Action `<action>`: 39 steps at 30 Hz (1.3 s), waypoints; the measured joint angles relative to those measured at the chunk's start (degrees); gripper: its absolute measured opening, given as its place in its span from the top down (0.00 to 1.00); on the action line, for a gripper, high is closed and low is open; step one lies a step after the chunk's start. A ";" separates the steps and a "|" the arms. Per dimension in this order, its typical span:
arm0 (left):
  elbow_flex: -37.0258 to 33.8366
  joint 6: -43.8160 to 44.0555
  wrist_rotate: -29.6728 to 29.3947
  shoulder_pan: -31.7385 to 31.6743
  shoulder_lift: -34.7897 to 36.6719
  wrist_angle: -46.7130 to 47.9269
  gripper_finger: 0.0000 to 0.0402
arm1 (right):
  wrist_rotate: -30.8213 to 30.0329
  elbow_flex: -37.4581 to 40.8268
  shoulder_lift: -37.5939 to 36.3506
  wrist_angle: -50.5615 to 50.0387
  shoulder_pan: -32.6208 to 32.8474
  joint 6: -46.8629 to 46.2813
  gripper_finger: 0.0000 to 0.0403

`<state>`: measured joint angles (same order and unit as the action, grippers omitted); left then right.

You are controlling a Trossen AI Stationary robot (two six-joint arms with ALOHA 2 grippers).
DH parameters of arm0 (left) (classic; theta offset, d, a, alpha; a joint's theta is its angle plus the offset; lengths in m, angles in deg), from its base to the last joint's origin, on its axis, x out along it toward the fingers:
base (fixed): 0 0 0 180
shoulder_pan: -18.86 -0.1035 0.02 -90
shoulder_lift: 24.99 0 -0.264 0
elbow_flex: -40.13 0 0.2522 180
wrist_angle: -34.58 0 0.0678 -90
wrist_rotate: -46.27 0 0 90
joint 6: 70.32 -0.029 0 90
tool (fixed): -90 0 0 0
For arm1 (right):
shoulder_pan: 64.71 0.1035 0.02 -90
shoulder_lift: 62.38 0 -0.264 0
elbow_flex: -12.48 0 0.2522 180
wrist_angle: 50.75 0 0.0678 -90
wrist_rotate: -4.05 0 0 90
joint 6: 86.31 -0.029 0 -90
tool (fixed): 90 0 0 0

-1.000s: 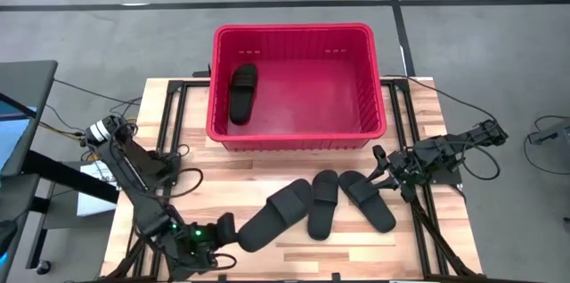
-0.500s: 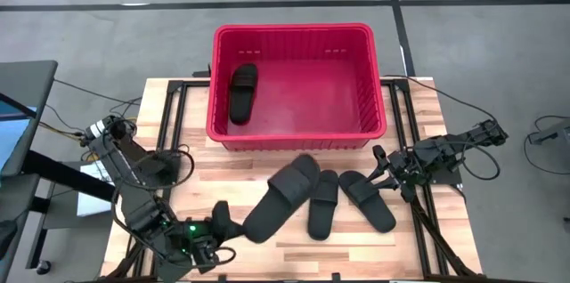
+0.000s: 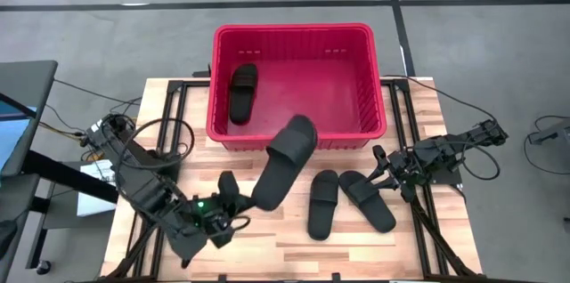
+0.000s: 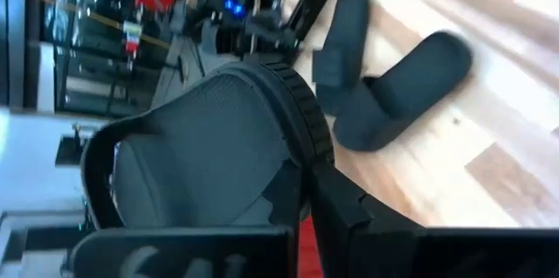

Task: Pick and place slides into bin
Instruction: Put the black slide into the red container

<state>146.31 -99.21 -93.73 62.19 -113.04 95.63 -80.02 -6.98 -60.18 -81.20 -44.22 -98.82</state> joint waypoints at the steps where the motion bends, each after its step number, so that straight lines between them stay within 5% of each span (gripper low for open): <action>1: 0.36 0.49 0.00 -0.77 0.00 0.74 1.00 | 0.00 0.00 0.00 0.00 -0.01 -0.01 0.75; 19: 1.62 -0.73 6.99 -18.73 1.17 8.69 1.00 | 0.00 0.00 -0.02 0.00 0.00 0.00 0.75; 39: 1.40 -16.05 28.75 -48.23 5.31 4.85 1.00 | 0.00 -0.01 0.00 0.00 -0.01 -0.01 0.75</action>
<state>147.72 -115.26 -64.99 13.95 -107.73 100.48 -80.02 -6.99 -60.18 -81.20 -44.23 -98.83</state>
